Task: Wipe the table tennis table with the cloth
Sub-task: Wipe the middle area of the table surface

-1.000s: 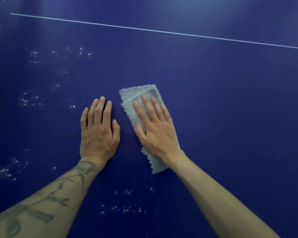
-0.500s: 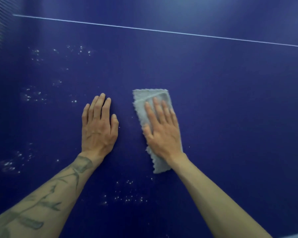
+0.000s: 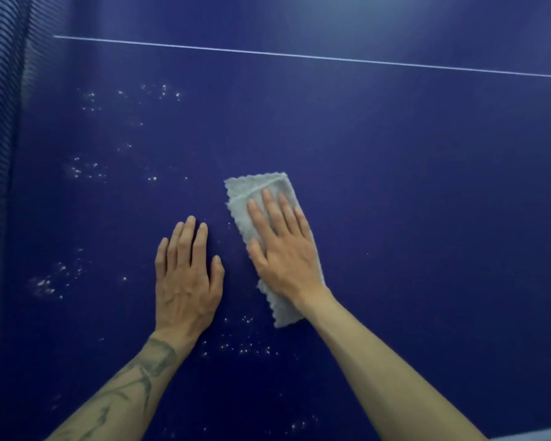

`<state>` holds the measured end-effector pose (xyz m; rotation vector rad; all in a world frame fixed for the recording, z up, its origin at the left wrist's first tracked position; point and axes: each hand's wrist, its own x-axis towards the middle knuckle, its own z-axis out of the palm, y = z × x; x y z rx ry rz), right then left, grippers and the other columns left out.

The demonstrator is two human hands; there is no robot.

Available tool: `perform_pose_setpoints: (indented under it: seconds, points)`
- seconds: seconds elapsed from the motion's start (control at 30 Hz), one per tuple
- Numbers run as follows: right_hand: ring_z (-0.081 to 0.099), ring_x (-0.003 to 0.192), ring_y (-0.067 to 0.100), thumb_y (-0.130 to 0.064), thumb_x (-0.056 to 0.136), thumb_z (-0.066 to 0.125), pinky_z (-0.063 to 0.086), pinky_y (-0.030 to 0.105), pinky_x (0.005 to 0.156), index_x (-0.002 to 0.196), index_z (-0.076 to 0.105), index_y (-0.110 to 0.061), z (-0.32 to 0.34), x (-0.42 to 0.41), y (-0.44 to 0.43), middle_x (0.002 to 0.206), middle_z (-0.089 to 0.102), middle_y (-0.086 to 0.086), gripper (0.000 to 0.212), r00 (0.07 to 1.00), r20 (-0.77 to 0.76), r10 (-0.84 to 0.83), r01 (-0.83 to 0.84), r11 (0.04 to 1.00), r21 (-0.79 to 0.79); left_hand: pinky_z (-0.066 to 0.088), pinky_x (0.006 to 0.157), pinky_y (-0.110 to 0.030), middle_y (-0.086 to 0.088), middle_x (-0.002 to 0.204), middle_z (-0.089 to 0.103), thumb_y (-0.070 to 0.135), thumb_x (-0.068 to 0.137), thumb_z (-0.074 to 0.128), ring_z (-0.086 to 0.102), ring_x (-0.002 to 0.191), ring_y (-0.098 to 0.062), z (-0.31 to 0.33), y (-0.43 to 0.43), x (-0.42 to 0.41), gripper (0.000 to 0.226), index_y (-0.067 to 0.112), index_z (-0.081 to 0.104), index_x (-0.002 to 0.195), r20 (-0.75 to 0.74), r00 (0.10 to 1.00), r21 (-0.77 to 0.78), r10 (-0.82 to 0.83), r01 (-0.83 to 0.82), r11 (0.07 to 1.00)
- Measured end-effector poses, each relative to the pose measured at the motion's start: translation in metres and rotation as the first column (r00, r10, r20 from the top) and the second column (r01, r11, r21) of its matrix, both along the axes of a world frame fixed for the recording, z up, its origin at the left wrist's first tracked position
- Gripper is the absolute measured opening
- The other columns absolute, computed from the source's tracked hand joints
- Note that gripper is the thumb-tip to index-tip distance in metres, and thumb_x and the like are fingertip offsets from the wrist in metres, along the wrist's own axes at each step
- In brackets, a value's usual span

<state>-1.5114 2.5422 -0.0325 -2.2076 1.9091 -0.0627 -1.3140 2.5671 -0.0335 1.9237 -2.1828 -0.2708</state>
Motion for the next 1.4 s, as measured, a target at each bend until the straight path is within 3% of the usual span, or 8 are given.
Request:
perform_pose_setpoints:
  seconds: [0.23,0.33,0.53,0.77,0.87,1.03,1.27,1.4]
  points:
    - [-0.007,0.165,0.022,-0.045,0.108,0.016,0.004,0.049,0.134,0.171,0.001,-0.025,0.003,-0.082,-0.010,0.179,-0.005,0.002,0.068,0.865,-0.045,-0.501,0.502,0.865,0.025,0.014,0.131,-0.051,-0.011,0.171,0.024,0.036,0.106,0.035,0.018,0.161,-0.027,-0.013,0.011,-0.005,0.062,0.007,0.032,0.161,0.041,0.999,0.036,0.032,-0.033,0.999]
    - [-0.005,0.165,0.027,-0.045,0.107,0.017,0.002,0.050,0.133,0.171,0.003,-0.022,0.001,-0.049,-0.034,0.179,-0.004,0.007,0.070,0.896,-0.011,-0.443,0.443,0.896,0.021,0.012,0.131,-0.050,-0.011,0.170,0.025,0.036,0.106,0.036,0.019,0.160,-0.027,-0.013,0.012,-0.004,0.061,0.008,0.034,0.160,0.028,0.999,0.029,0.031,-0.031,0.999]
    - [-0.002,0.166,0.023,-0.042,0.108,0.032,0.011,0.050,0.133,0.171,0.011,-0.022,-0.003,-0.024,0.027,0.179,0.001,0.005,0.070,0.999,0.032,0.027,-0.026,0.999,-0.035,0.013,0.131,-0.050,-0.012,0.169,0.028,0.034,0.104,0.039,0.022,0.159,-0.028,-0.007,0.010,-0.008,0.061,0.007,0.036,0.159,0.003,0.999,0.028,0.046,-0.046,0.999]
    - [-0.005,0.165,0.022,-0.042,0.108,0.023,0.005,0.050,0.134,0.171,0.006,-0.022,0.000,-0.109,0.018,0.179,-0.001,0.004,0.069,0.884,-0.037,-0.466,0.466,0.885,-0.013,0.011,0.131,-0.050,-0.010,0.170,0.027,0.034,0.104,0.040,0.019,0.160,-0.026,-0.008,0.011,-0.008,0.061,0.008,0.035,0.159,-0.009,0.999,0.036,0.050,-0.049,0.998]
    - [-0.005,0.165,0.025,-0.044,0.106,0.021,0.004,0.050,0.134,0.171,0.006,-0.021,-0.003,-0.079,-0.009,0.179,-0.002,0.007,0.071,0.915,-0.008,-0.402,0.402,0.915,-0.015,0.012,0.131,-0.051,-0.011,0.169,0.028,0.033,0.104,0.041,0.021,0.160,-0.027,-0.007,0.010,-0.008,0.061,0.007,0.036,0.159,-0.009,0.999,0.023,0.049,-0.049,0.999]
    - [-0.002,0.166,0.023,-0.042,0.107,0.031,0.007,0.048,0.134,0.171,0.011,-0.022,-0.009,-0.052,0.039,0.179,0.000,0.004,0.070,0.999,0.009,-0.037,0.037,0.998,-0.041,0.013,0.131,-0.051,-0.012,0.169,0.029,0.034,0.104,0.040,0.022,0.159,-0.028,-0.007,0.010,-0.007,0.061,0.007,0.036,0.158,-0.003,0.999,0.010,0.049,-0.049,0.999]
    - [-0.008,0.165,0.022,-0.041,0.109,0.022,0.002,0.049,0.134,0.171,0.003,-0.023,0.005,-0.088,0.029,0.179,-0.005,0.003,0.068,0.877,-0.029,-0.479,0.480,0.877,0.022,0.012,0.131,-0.051,-0.011,0.169,0.028,0.034,0.104,0.039,0.021,0.159,-0.028,-0.005,0.011,-0.007,0.061,0.007,0.037,0.158,-0.011,0.998,0.016,0.057,-0.057,0.998]
    - [-0.007,0.165,0.027,-0.041,0.109,0.025,0.001,0.050,0.133,0.171,0.003,-0.020,0.002,-0.029,-0.011,0.179,-0.005,0.008,0.069,0.899,0.003,-0.437,0.437,0.899,0.001,0.013,0.131,-0.049,-0.011,0.169,0.029,0.034,0.105,0.040,0.022,0.159,-0.027,-0.008,0.011,-0.007,0.060,0.008,0.037,0.159,0.006,0.999,-0.009,0.050,-0.050,0.999]
